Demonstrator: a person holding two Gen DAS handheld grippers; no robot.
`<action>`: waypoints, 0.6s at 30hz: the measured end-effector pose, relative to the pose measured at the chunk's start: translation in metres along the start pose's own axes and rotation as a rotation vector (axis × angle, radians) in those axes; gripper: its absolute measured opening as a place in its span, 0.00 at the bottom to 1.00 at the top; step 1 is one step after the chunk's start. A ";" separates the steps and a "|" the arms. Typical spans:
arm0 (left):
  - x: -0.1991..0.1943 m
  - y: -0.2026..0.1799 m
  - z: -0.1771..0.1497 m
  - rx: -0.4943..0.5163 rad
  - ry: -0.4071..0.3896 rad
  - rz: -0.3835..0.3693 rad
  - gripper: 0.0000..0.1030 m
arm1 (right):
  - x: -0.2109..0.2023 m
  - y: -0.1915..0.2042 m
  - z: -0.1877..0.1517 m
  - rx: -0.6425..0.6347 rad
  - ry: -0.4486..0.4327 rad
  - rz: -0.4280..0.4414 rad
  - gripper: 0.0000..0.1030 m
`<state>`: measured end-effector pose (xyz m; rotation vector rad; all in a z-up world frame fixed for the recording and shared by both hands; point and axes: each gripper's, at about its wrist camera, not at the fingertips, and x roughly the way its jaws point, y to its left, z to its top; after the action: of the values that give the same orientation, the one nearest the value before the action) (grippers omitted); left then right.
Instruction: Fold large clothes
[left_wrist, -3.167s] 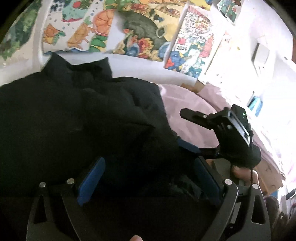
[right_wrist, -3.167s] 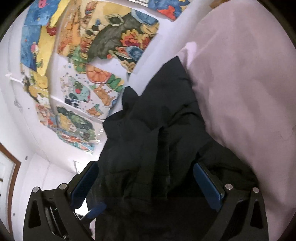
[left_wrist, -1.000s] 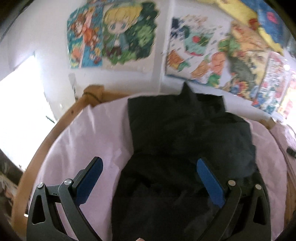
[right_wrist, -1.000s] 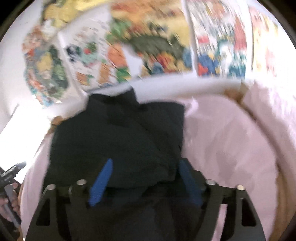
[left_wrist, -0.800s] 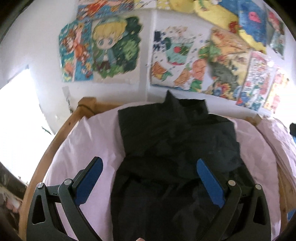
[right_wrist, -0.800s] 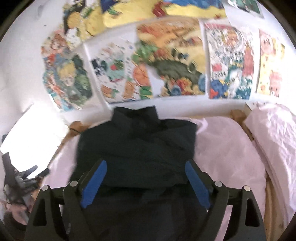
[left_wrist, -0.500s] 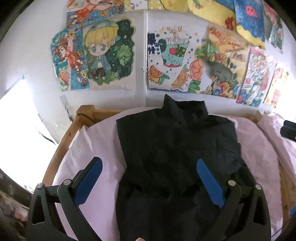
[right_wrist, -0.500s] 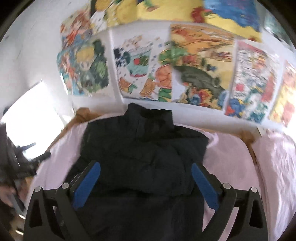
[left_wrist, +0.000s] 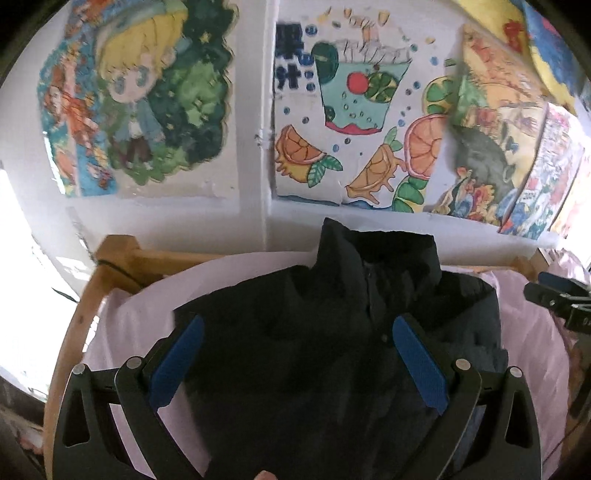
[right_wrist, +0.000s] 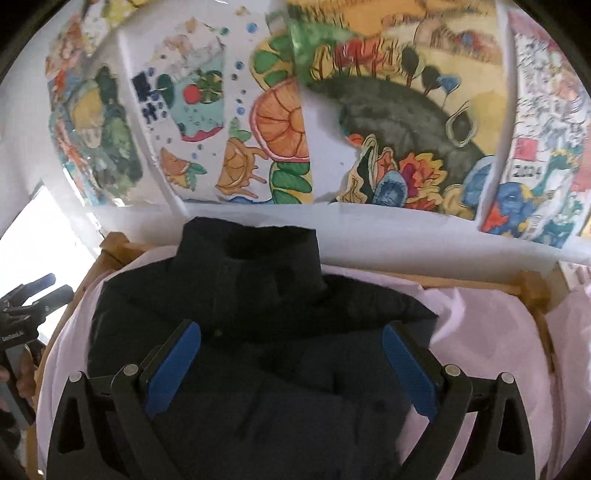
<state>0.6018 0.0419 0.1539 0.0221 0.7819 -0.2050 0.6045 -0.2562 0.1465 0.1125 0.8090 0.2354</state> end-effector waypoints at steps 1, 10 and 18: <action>0.008 -0.001 0.006 -0.004 -0.002 -0.005 0.97 | 0.012 -0.003 0.006 0.001 0.006 0.016 0.97; 0.085 -0.004 0.048 -0.081 0.039 0.012 0.96 | 0.129 -0.029 0.045 0.132 0.072 0.119 0.69; 0.152 -0.011 0.056 -0.144 0.137 0.111 0.62 | 0.177 -0.064 0.051 0.256 0.061 0.100 0.57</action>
<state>0.7438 -0.0010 0.0875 -0.0569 0.9274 -0.0413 0.7700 -0.2741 0.0449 0.3886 0.8935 0.2296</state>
